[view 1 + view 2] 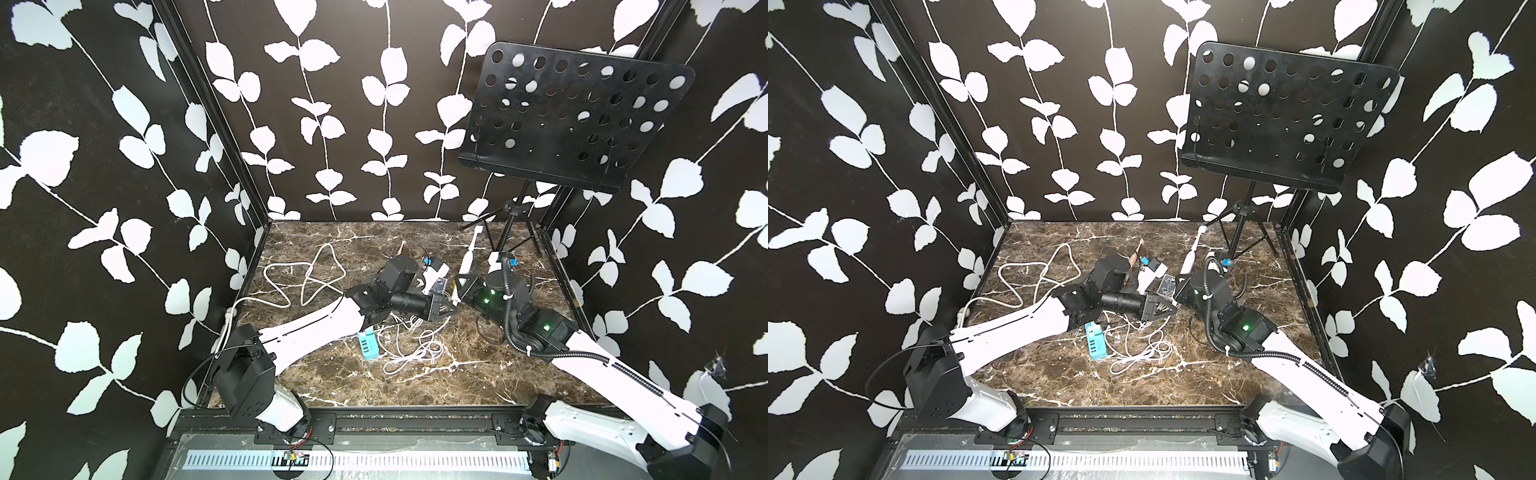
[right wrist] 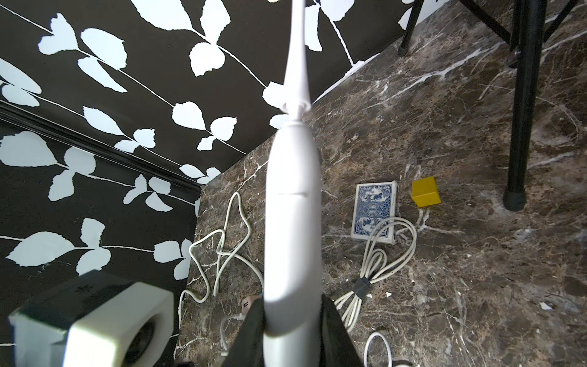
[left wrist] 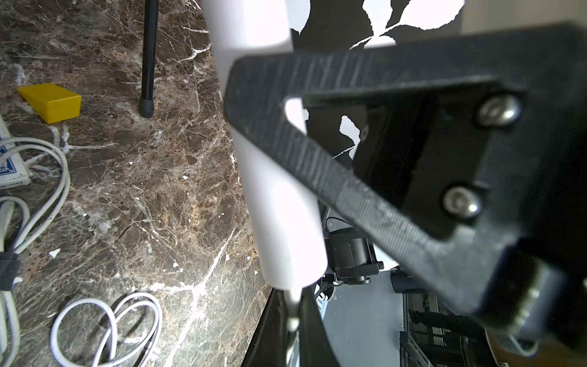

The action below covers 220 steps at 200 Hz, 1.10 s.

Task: Charge the electric toothbrush
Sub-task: Insert the charging cable into the electric toothbrush.

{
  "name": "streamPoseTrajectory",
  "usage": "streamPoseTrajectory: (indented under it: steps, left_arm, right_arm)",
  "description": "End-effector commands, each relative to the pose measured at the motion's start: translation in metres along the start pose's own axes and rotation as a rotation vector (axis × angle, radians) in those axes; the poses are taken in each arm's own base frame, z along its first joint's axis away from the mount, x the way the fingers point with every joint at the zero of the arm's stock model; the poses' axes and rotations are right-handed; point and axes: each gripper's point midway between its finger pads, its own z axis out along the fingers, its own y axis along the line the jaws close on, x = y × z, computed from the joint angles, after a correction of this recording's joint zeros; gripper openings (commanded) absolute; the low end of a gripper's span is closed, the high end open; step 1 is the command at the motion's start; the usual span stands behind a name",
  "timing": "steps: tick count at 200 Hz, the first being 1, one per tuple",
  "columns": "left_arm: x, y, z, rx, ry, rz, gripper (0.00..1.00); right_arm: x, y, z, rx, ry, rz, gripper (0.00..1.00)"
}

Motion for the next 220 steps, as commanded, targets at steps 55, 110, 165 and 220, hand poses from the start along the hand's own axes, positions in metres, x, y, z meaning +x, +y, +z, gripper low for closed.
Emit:
streamPoseTrajectory:
  steps: [55, 110, 165, 220]
  left_arm:
    - [-0.135, -0.037, -0.053, -0.009, -0.519, 0.150, 0.00]
    - [-0.155, -0.043, -0.063, -0.029, -0.597, 0.164, 0.00]
    - [-0.162, -0.046, -0.060, -0.029, -0.604, 0.199, 0.00]
    - [-0.140, -0.030, -0.042, -0.029, -0.522, 0.204, 0.00]
  right_arm:
    - [0.106, 0.003, -0.016, -0.094, 0.372, -0.041, 0.00]
    - [0.122, -0.023, -0.013, -0.041, 0.314, -0.020, 0.00]
    - [0.132, -0.018, -0.009, -0.057, 0.312, -0.088, 0.00]
    - [0.104, -0.033, -0.015, 0.038, 0.210, -0.061, 0.00]
